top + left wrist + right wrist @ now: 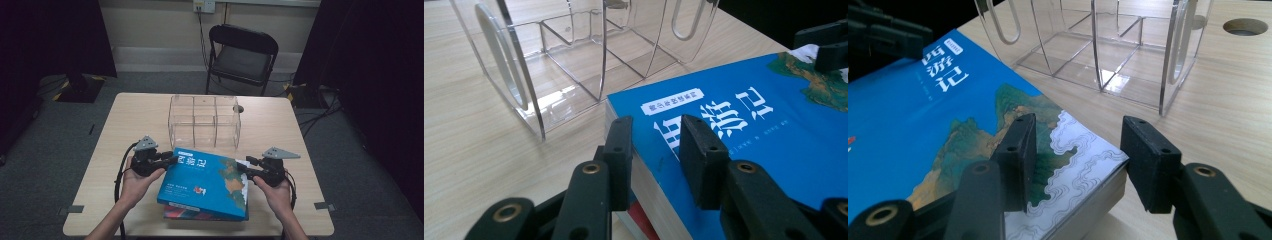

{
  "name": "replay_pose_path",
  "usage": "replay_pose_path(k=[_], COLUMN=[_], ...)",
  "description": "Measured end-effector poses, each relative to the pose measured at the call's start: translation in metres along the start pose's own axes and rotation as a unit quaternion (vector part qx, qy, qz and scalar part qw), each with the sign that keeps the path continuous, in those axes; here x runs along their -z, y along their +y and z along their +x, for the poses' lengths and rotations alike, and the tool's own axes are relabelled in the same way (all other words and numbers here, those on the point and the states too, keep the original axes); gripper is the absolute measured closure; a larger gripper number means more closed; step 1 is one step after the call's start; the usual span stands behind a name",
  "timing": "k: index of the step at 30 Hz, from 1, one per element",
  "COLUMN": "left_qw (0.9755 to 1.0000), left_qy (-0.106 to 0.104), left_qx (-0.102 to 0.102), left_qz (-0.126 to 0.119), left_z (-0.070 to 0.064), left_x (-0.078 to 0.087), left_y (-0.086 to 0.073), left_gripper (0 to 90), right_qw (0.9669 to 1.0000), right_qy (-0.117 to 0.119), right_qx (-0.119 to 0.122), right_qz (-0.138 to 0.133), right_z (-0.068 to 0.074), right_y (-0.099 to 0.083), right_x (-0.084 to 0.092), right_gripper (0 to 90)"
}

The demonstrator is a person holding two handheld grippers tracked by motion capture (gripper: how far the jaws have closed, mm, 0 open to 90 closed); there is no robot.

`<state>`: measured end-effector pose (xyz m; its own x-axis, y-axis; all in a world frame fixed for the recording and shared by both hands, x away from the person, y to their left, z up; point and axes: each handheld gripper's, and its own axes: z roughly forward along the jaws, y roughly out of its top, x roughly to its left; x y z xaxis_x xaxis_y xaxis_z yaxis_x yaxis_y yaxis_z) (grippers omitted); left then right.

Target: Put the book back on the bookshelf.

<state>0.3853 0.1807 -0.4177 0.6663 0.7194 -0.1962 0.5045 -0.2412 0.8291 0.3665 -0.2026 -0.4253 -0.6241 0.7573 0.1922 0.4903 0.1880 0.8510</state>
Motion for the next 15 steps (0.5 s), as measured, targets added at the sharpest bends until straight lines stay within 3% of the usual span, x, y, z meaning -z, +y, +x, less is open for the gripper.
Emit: replay_pose_path(k=[4, 7, 10, 15], left_qw=[1.0000, 1.0000, 0.9998, 0.9999], left_qy=[-0.001, 0.003, -0.010, -0.008], left_qx=[-0.002, -0.002, 0.011, 0.000], left_qz=[0.002, -0.001, -0.009, 0.006], left_z=[0.000, -0.001, 0.002, 0.001], left_x=[-0.007, -0.011, -0.018, -0.024], left_y=[0.005, 0.006, 0.008, 0.017], left_gripper=[67.6, 67.9, 68.2, 68.7], right_qw=[0.9995, 0.9995, 0.9997, 0.9996], right_qy=[-0.018, -0.016, -0.016, -0.020], right_qx=[0.025, 0.024, 0.016, 0.017], right_qz=[0.010, 0.011, 0.007, 0.008], right_z=[0.009, 0.009, 0.012, 0.018], right_y=[-0.001, -0.004, -0.010, -0.015], right_x=[0.008, 0.012, 0.019, 0.027], right_gripper=[50.5, 50.4, 50.4, 50.3])
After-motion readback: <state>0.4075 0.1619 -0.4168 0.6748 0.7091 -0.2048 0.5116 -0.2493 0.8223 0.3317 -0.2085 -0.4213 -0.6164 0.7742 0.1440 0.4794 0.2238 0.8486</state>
